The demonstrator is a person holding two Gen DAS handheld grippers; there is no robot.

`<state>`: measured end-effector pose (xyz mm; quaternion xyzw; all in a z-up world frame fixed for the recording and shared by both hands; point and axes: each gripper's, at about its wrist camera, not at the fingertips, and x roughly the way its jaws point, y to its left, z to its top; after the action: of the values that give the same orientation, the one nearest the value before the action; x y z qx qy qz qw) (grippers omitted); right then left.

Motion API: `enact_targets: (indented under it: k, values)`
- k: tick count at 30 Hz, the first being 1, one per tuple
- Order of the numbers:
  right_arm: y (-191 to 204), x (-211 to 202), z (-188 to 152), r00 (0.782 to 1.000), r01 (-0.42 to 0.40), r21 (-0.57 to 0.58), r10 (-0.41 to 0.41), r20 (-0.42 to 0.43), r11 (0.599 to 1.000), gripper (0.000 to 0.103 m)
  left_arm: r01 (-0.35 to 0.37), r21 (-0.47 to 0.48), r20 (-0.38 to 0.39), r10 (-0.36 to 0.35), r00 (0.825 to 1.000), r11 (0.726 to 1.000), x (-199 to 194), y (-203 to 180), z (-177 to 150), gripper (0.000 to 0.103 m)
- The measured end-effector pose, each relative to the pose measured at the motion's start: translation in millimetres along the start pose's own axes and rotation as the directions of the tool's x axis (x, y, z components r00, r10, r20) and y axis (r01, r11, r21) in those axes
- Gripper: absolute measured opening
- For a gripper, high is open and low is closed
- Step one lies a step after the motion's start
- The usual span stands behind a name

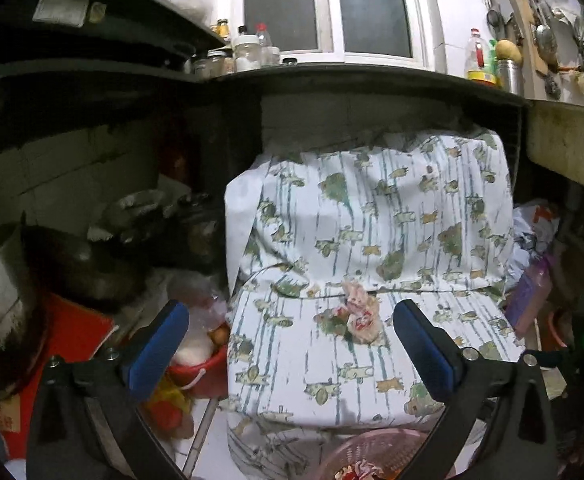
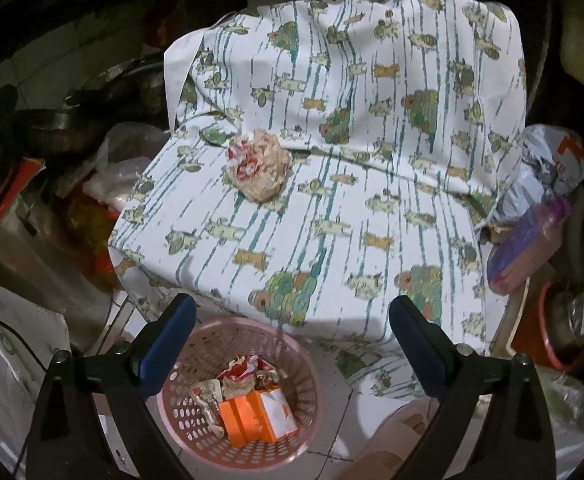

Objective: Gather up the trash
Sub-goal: 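Move both tools back toward the crumpled paper wrapper on the cloth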

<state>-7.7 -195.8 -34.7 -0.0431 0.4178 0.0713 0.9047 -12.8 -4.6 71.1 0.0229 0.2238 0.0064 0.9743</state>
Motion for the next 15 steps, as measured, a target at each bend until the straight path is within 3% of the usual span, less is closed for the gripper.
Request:
enact_targets:
  k: [4,8,12,15]
  values:
    - [-15,-4,33,1.0,-0.03,0.046,0.029,0.007,0.999,0.097,0.017,0.028,0.05,-0.018,0.999,0.999,2,-1,24,0.103]
    - [-40,0,76,0.999,-0.053,0.144,0.053,0.003,0.988,0.097,0.029,0.061,0.051,-0.032,0.998,0.998,18,-4,50,0.103]
    - [-59,6,116,0.998,0.044,0.22,-0.05,0.024,0.975,0.097,0.014,0.108,0.06,-0.02,0.998,0.994,44,-6,74,0.103]
    - [-65,19,137,0.997,0.04,0.247,-0.055,0.056,0.968,0.101,-0.017,0.098,0.08,0.009,0.997,0.995,68,-2,84,0.103]
